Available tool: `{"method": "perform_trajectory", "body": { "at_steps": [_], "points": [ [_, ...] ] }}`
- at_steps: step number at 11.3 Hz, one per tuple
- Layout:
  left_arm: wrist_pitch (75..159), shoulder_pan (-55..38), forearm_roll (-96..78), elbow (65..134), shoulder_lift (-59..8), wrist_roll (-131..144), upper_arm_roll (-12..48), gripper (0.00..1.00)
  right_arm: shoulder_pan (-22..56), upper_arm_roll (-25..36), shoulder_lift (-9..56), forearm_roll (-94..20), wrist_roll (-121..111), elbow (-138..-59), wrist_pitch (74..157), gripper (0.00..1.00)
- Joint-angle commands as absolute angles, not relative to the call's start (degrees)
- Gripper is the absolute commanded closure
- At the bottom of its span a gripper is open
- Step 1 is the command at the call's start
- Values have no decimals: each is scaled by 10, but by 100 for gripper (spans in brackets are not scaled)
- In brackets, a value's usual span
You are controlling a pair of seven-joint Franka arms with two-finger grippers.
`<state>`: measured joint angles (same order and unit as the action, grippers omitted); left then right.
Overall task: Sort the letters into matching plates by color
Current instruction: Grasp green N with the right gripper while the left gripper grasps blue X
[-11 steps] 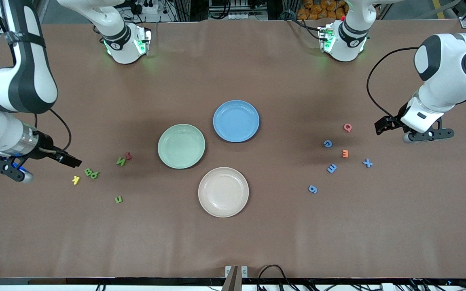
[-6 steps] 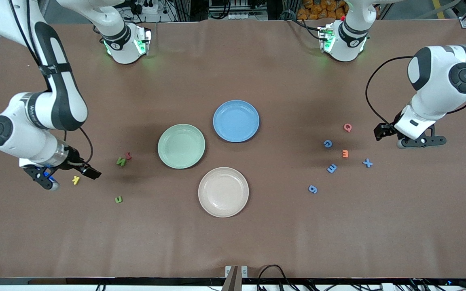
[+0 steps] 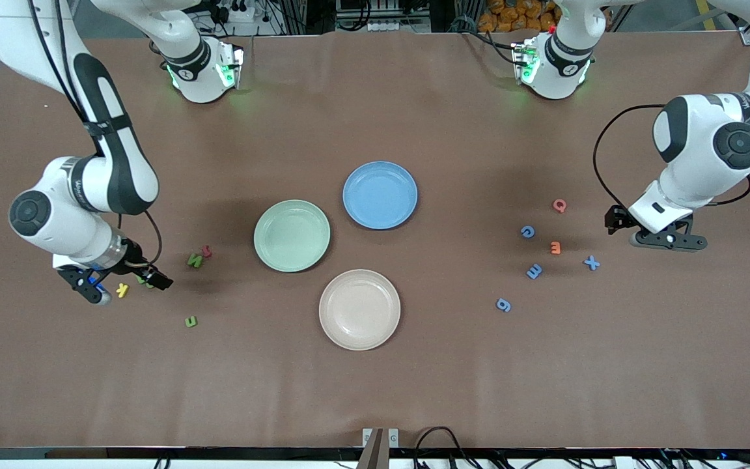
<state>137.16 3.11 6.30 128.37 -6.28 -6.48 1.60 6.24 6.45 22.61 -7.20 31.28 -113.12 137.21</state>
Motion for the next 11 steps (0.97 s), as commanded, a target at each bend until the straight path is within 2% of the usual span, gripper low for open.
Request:
{"method": "perform_trajectory", "body": {
  "at_steps": [1, 6, 7, 8, 11],
  "points": [
    [1389, 40, 77, 1286, -75, -89, 23, 25, 62, 62, 243, -81, 315, -1141, 1390, 0],
    [1447, 40, 83, 1310, -85, -156, 30, 21, 66, 52, 295, -81, 319, -1147, 1452, 0],
    [1450, 41, 83, 1310, -93, -182, 30, 14, 69, 52, 302, -81, 319, -1147, 1455, 0],
    [1456, 41, 83, 1310, -102, -194, 30, 9, 77, 52, 303, -81, 319, -1150, 1459, 0],
    [1477, 52, 83, 1303, -138, -275, 31, 9, 90, 52, 295, -82, 319, -1179, 1476, 0]
  ]
}}
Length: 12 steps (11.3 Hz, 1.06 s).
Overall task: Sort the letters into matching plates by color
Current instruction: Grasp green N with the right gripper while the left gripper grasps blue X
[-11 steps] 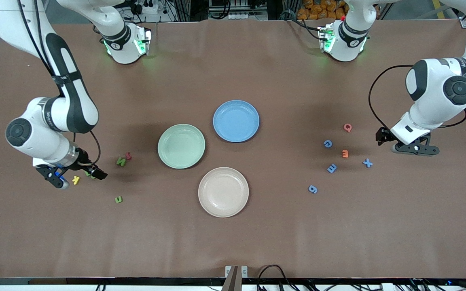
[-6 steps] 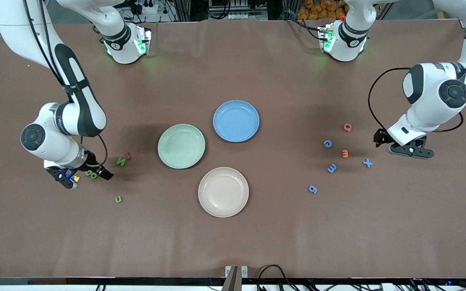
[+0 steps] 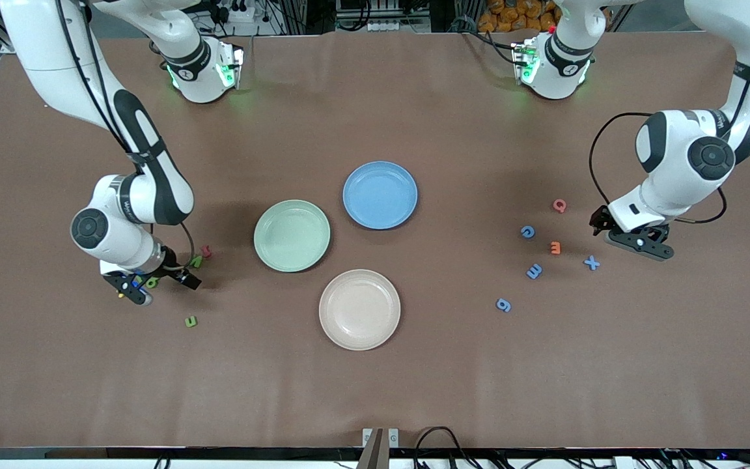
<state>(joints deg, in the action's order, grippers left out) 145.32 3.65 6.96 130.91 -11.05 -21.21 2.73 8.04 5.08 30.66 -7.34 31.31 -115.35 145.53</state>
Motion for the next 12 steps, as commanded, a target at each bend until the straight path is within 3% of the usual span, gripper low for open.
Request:
{"method": "perform_trajectory", "body": {
  "at_steps": [1, 7, 12],
  "points": [
    [1490, 61, 83, 1303, -148, -292, 31, 10, 90, 52, 294, -81, 318, -1186, 1478, 0],
    [1501, 60, 83, 1286, -184, -357, 31, 22, 85, 47, 278, -81, 314, -1217, 1498, 0],
    [1520, 62, 75, 1274, -214, -382, 32, 25, 84, 47, 266, -80, 311, -1239, 1508, 0]
  ]
}}
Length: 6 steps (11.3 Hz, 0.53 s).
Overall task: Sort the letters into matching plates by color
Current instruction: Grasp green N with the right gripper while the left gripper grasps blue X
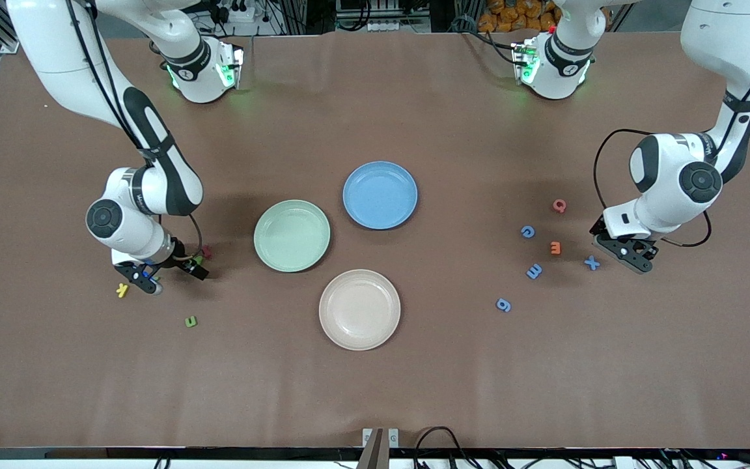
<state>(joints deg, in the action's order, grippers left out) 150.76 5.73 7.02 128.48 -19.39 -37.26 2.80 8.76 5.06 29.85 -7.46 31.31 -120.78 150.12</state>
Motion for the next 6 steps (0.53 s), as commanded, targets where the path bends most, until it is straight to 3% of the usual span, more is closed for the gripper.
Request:
{"method": "perform_trajectory", "body": {
  "at_steps": [1, 4, 6],
  "points": [
    [1528, 62, 74, 1274, -219, -381, 32, 26, 84, 47, 265, -80, 312, -1240, 1508, 0],
    [1559, 62, 65, 1274, -236, -381, 32, 28, 86, 47, 265, -80, 311, -1258, 1534, 0],
    [1580, 62, 65, 1274, -243, -382, 32, 29, 87, 47, 265, -80, 312, -1259, 1536, 6]
  ]
}}
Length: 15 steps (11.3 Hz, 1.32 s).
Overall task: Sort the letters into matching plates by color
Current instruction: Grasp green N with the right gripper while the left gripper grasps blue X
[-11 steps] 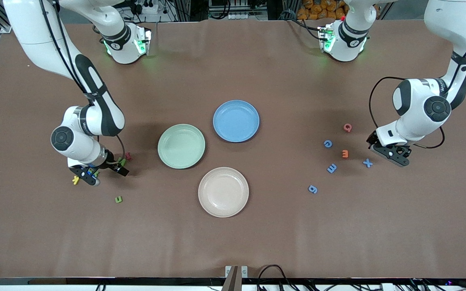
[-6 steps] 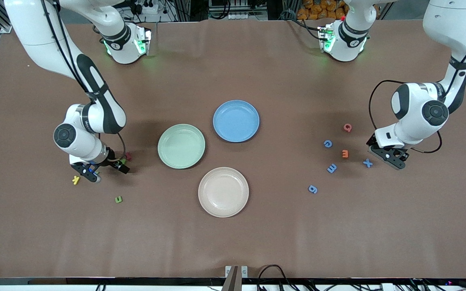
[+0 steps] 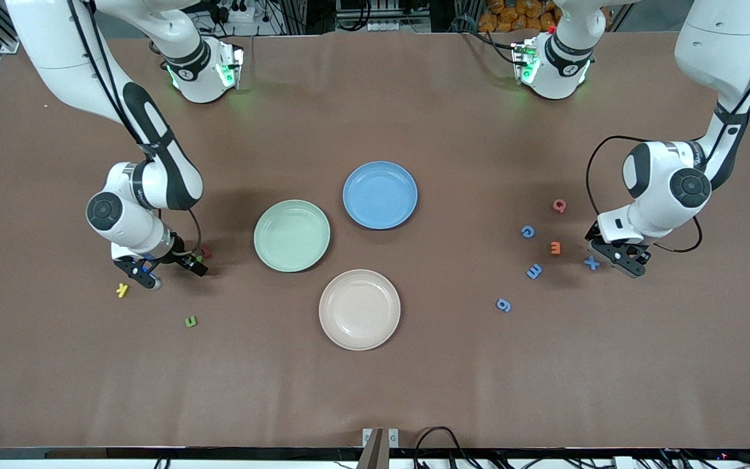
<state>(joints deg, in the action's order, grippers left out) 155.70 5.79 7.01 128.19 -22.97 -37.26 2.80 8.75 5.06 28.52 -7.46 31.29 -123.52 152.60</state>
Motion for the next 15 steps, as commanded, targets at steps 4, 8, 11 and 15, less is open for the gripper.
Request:
{"method": "perform_trajectory", "body": {
  "at_steps": [4, 8, 11, 15],
  "points": [
    [1609, 62, 65, 1274, -262, -381, 33, 32, 89, 47, 265, -80, 312, -1260, 1536, 24],
    [1615, 62, 57, 1274, -269, -381, 37, 32, 89, 42, 259, -80, 312, -1274, 1549, 31],
    [1615, 62, 55, 1274, -268, -380, 37, 56, 90, 39, 258, -80, 312, -1279, 1549, 39],
    [1615, 62, 55, 1274, -270, -378, 42, 72, 89, 35, 258, -80, 312, -1280, 1549, 58]
  ]
}}
